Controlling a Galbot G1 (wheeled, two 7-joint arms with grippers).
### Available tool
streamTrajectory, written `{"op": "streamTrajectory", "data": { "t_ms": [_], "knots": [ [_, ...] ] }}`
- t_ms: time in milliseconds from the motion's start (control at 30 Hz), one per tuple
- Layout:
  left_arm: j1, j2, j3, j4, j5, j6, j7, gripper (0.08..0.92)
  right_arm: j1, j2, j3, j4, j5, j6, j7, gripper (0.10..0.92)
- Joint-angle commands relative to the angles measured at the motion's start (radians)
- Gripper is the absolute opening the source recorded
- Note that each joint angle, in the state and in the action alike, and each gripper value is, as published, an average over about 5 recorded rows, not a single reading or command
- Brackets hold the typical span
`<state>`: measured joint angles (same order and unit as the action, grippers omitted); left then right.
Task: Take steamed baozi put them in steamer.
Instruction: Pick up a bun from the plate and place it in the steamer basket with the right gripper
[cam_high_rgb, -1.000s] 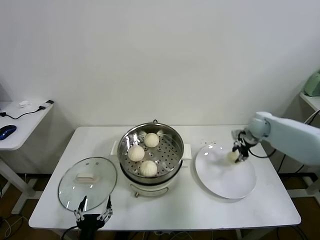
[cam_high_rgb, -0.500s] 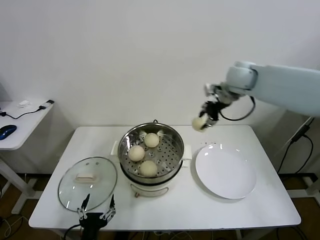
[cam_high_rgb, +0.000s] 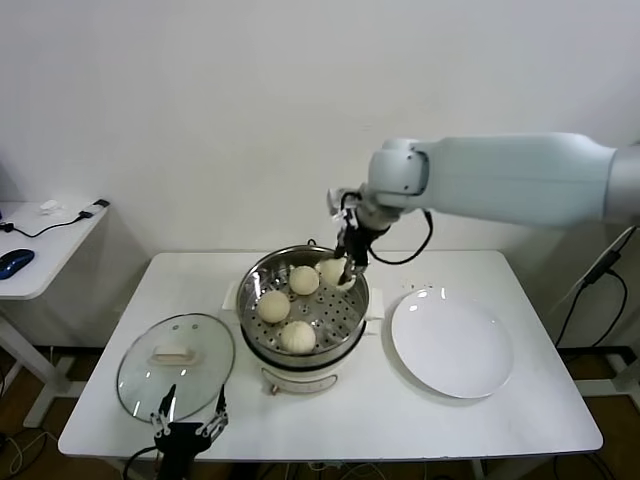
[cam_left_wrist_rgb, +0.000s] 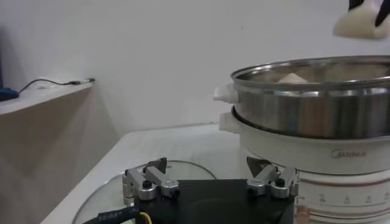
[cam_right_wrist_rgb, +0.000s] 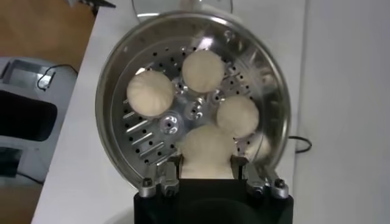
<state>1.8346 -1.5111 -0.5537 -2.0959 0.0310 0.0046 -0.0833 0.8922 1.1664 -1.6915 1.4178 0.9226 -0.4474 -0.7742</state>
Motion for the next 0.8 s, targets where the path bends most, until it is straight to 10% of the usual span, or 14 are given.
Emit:
{"op": "streamTrajectory", "data": {
  "t_ms": [33,567,800],
  "knots": [
    [0.001,0.0,0.0,-0.001,0.0,0.0,0.0,0.823,-0.167,0.041,0.038,-0.047,-0.074,-0.036,0.045,0.551],
    [-0.005,-0.001,0.0,0.019,-0.004,-0.003,-0.001,0.823,-0.249,0.02,0.091,-0.07,-0.124,-0.023,0.046,0.556],
    [-0.007,-0.003,0.0,0.02,-0.004,-0.001,-0.001,0.823,-0.183,-0.005,0.117,-0.106,-0.088,0.105,-0.066,0.702]
  ]
}}
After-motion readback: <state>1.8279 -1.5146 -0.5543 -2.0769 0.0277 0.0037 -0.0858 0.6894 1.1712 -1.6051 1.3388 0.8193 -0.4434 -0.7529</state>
